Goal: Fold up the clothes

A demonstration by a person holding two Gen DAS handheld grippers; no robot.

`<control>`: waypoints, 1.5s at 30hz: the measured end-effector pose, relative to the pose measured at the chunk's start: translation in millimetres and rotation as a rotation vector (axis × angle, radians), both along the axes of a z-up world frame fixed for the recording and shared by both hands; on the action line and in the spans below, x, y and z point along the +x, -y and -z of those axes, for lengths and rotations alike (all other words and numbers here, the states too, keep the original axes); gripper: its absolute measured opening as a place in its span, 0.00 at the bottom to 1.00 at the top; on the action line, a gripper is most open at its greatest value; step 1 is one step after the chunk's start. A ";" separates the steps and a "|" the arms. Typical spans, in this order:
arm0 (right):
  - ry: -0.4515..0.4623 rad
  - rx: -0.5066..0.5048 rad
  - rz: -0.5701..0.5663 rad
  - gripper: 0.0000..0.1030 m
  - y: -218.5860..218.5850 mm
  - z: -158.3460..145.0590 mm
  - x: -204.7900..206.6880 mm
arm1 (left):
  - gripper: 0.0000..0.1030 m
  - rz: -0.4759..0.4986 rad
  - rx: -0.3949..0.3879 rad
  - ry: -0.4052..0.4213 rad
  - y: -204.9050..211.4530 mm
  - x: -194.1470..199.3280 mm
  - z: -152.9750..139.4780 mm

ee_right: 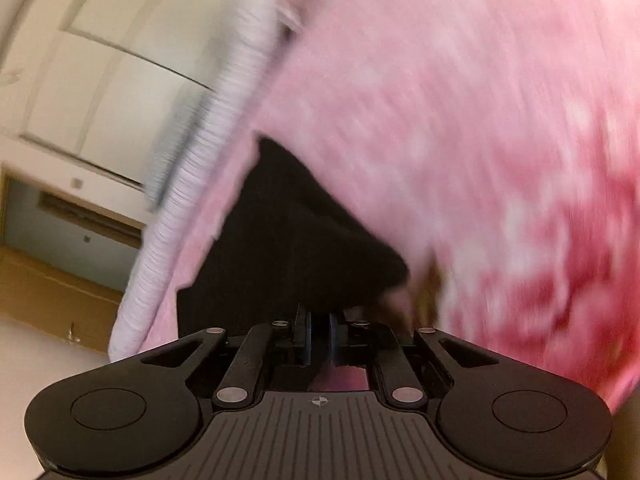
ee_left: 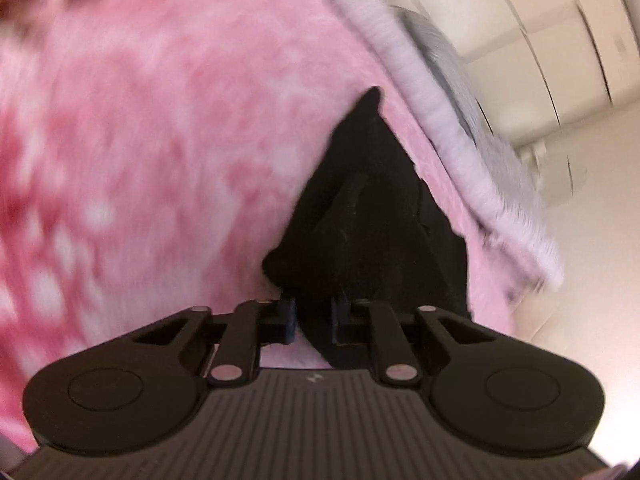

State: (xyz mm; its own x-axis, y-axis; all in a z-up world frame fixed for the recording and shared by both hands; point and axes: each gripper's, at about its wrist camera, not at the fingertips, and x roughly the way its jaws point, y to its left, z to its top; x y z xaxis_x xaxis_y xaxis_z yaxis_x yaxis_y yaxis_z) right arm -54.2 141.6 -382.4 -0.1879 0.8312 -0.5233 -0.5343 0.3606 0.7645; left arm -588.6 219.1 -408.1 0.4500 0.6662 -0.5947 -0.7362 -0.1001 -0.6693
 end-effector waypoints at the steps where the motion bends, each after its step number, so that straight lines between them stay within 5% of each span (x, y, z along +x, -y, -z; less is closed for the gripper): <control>1: 0.041 0.016 -0.010 0.06 2.3 -5.8 1.6 | 0.12 0.031 0.023 -0.047 0.0 0.5 -2.3; 3: 0.037 -0.036 -0.015 0.06 1.2 4.9 9.5 | 0.12 0.089 0.039 -0.133 -0.3 3.9 0.6; 6: -0.028 -0.084 -0.040 0.08 4.4 35.1 13.6 | 0.15 0.101 0.040 -0.143 5.2 3.7 16.6; 10: 0.046 -0.097 -0.066 0.22 18.3 16.3 14.8 | 0.18 0.100 0.023 -0.187 15.6 3.2 -0.8; 14: 0.274 -0.081 -0.017 0.27 34.5 -18.7 11.4 | 0.14 0.053 0.084 -0.334 40.9 -2.6 -35.5; 18: 0.549 -0.004 -0.113 0.27 28.7 -43.0 -32.6 | 0.14 0.066 0.178 -0.380 43.6 11.5 -59.7; 23: 0.871 0.001 -0.274 0.27 -5.8 -24.2 -100.0 | 0.15 0.160 0.191 -0.553 20.3 64.9 -44.0; 25: 0.930 -0.068 -0.318 0.27 -19.1 -3.6 -109.5 | 0.15 0.185 0.134 -0.624 11.5 78.7 -26.9; 30: 0.987 -0.038 -0.373 0.27 -9.2 35.6 -99.6 | 0.15 0.191 0.138 -0.697 16.8 87.1 -13.1; 39: 0.849 -0.189 -0.295 0.29 -18.5 3.4 -104.6 | 0.16 0.169 0.037 -0.810 20.7 116.8 -30.2; 45: 0.680 -0.195 -0.289 0.31 19.2 -28.4 -122.1 | 0.22 0.197 -0.018 -0.698 60.3 122.0 -47.5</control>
State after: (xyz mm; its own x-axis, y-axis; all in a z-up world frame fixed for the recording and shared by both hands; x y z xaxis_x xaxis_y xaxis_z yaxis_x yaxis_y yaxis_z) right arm -176.3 122.4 -354.0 0.0325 0.6785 -0.7339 -0.9582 0.2299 0.1701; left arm -466.7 158.8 -360.6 0.0723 0.5992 -0.7973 -0.9968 0.0718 -0.0364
